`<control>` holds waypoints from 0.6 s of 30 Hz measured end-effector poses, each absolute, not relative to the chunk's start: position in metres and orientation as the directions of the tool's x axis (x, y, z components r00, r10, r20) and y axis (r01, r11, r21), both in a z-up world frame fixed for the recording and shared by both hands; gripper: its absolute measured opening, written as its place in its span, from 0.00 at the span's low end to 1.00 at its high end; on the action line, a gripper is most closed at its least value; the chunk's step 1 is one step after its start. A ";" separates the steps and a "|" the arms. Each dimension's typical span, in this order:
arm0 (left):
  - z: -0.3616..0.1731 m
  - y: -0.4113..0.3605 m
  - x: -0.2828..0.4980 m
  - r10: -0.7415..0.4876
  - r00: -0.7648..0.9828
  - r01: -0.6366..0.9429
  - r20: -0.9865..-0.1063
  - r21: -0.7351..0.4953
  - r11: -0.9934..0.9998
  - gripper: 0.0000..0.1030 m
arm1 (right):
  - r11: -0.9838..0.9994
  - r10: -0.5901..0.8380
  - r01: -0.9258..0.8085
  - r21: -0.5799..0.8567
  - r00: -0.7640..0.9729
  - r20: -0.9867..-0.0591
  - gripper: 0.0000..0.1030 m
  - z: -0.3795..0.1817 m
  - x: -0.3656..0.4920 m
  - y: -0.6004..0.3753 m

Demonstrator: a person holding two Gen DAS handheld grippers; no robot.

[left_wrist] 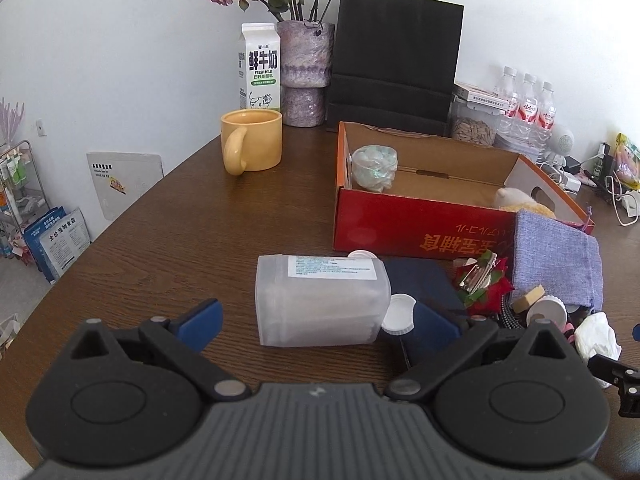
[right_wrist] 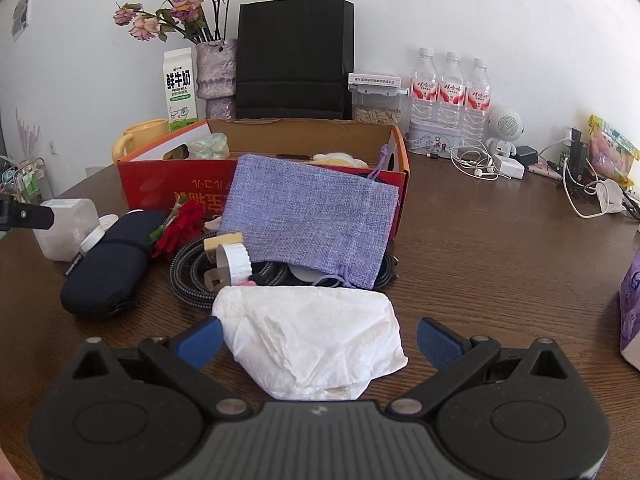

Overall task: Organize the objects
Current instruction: 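Move the left tool to the clear plastic box while the right tool reaches the white tissue, then grasp the clear plastic box with the left tool while the right tool grasps the white tissue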

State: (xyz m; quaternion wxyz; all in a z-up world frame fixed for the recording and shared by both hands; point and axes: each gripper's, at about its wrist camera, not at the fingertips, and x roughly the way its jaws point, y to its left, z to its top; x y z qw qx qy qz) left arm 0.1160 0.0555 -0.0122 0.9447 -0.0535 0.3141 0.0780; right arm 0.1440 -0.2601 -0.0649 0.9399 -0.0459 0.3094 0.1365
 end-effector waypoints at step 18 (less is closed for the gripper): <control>-0.026 0.048 0.148 0.177 0.762 -0.253 -0.623 -0.035 0.967 1.00 | 0.962 0.240 -0.269 0.051 0.738 -0.630 1.00 -0.086 0.167 -0.269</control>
